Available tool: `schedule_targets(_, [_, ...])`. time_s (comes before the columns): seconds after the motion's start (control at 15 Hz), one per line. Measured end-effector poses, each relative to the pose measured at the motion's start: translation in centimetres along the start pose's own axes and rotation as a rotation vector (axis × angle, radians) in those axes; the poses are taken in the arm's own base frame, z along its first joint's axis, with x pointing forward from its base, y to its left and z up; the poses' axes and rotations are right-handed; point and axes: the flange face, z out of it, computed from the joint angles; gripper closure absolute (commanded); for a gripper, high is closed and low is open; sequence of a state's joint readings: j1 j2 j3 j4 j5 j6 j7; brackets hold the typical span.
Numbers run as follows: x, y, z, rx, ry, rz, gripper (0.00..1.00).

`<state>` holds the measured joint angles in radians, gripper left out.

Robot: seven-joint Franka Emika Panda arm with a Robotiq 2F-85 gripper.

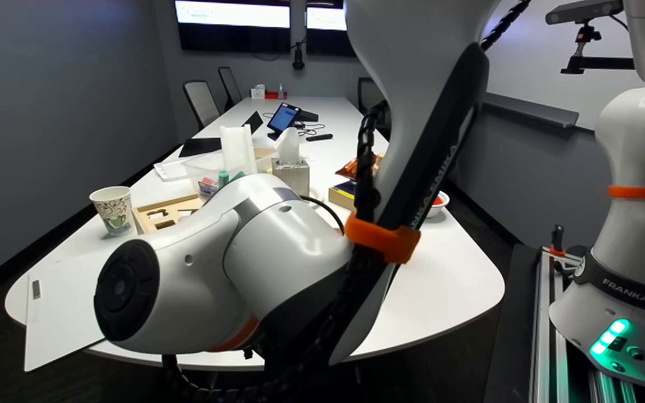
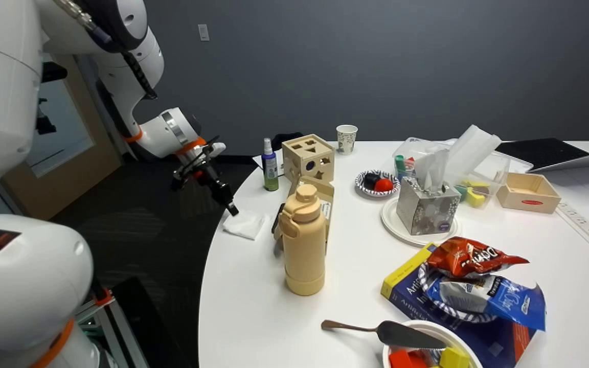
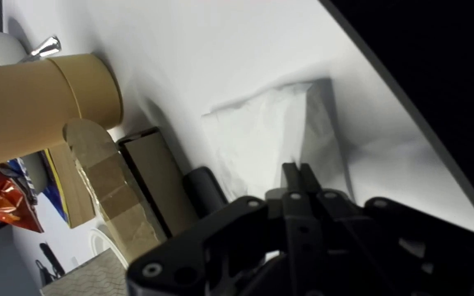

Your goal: Unfold the napkin

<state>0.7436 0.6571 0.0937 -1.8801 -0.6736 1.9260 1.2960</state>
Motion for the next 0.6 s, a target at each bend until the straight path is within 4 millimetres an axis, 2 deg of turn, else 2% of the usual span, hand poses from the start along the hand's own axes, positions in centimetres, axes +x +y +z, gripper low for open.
schedule_targets(0.6, [-1.2, 1.7, 0.1, -0.169, 0.0, 0.288, 1.0])
